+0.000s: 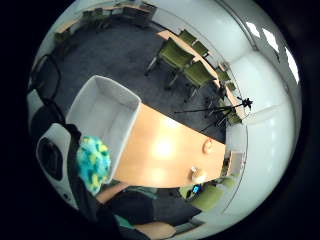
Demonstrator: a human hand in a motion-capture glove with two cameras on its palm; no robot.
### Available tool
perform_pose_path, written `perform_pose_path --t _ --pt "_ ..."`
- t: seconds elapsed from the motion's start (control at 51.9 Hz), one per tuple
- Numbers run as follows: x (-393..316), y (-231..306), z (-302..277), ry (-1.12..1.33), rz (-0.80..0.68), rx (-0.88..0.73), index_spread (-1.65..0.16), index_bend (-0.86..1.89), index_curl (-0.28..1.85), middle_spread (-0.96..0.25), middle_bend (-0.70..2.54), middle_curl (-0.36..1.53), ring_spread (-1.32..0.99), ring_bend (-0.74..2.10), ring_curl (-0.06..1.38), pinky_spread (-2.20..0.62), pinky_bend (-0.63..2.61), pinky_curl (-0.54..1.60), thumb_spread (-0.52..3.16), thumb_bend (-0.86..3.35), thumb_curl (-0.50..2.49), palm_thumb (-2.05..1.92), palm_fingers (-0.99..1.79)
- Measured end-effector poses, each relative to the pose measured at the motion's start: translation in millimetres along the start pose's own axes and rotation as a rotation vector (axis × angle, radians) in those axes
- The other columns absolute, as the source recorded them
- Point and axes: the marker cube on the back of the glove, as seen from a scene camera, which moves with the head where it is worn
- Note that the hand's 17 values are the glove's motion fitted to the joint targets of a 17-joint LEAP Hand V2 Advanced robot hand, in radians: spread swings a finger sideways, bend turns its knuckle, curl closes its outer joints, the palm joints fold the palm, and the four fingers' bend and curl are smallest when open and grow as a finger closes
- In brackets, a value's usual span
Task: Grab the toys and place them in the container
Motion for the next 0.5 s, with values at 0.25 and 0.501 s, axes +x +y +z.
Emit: perform_pose_path --t 0.25,0.501 --pt "-21 -3 42 -0.094 -0.144 -0.026 -0.49 0.16 1.72 -0.29 1.00 0.72 -0.38 1.26 0.51 -0.47 0.82 0.41 1.11 0.33 1.22 0.57 1.12" --pt "-27 13 41 -0.300 -0.283 -0.100 -0.47 0.01 1.41 -0.22 0.54 0.57 -0.33 1.03 0.42 -0.31 1.09 0.47 1.24 -0.04 0.82 0.00 0.17"
